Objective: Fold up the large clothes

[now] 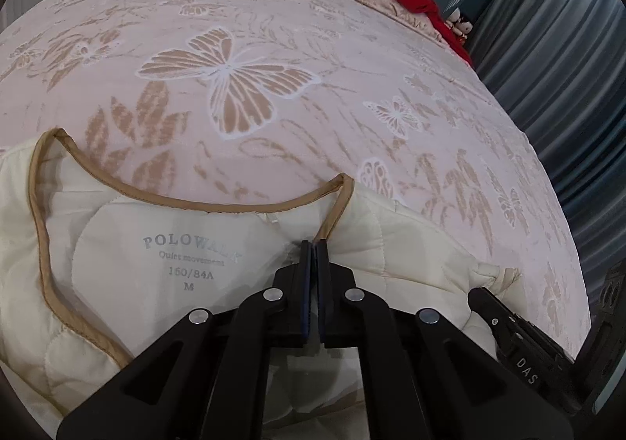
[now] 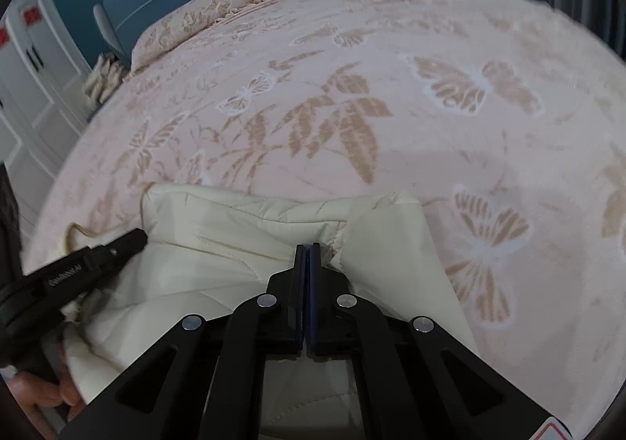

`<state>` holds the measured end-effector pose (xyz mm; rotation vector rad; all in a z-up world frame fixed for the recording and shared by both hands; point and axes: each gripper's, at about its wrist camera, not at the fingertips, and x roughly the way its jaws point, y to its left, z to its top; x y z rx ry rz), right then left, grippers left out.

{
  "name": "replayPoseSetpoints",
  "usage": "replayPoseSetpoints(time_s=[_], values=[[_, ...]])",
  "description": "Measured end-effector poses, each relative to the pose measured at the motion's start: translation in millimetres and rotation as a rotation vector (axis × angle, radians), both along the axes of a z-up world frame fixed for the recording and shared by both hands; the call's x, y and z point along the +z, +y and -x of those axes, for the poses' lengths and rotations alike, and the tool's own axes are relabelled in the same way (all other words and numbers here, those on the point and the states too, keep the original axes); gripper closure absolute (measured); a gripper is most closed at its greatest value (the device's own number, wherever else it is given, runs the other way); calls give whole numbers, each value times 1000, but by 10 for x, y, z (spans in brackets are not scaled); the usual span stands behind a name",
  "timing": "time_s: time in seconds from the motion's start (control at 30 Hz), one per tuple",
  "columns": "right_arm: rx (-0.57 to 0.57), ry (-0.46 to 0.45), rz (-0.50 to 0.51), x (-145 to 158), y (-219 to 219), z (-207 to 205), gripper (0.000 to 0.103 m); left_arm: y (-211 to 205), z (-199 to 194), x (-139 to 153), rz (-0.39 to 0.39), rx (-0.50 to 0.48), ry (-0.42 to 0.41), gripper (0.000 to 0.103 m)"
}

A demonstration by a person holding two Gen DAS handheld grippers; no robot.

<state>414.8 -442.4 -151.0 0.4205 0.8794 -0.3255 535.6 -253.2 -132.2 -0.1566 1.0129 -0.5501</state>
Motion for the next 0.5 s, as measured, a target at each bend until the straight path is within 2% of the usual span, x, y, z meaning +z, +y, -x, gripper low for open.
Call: replayPoseSetpoints(time_s=[0.1, 0.27, 0.3, 0.33, 0.4, 0.47, 0.5], values=[[-5, 10, 55, -2, 65, -34, 103, 34, 6, -18, 25, 2, -11, 101], [-19, 4, 58, 95, 51, -45, 103, 12, 38, -28, 14, 0, -46, 101], [-10, 6, 84, 184, 106, -67, 93, 10, 38, -28, 14, 0, -49, 101], [23, -10, 97, 270, 183, -105, 89, 11, 34, -30, 17, 0, -49, 101], [118, -36, 110, 414, 392, -227, 90, 28, 28, -39, 31, 1, -45, 101], [199, 6, 145, 387, 578, -416, 92, 35, 22, -48, 40, 1, -41, 101], [211, 63, 159, 276, 614, -525, 93, 35, 28, -51, 41, 1, -42, 100]])
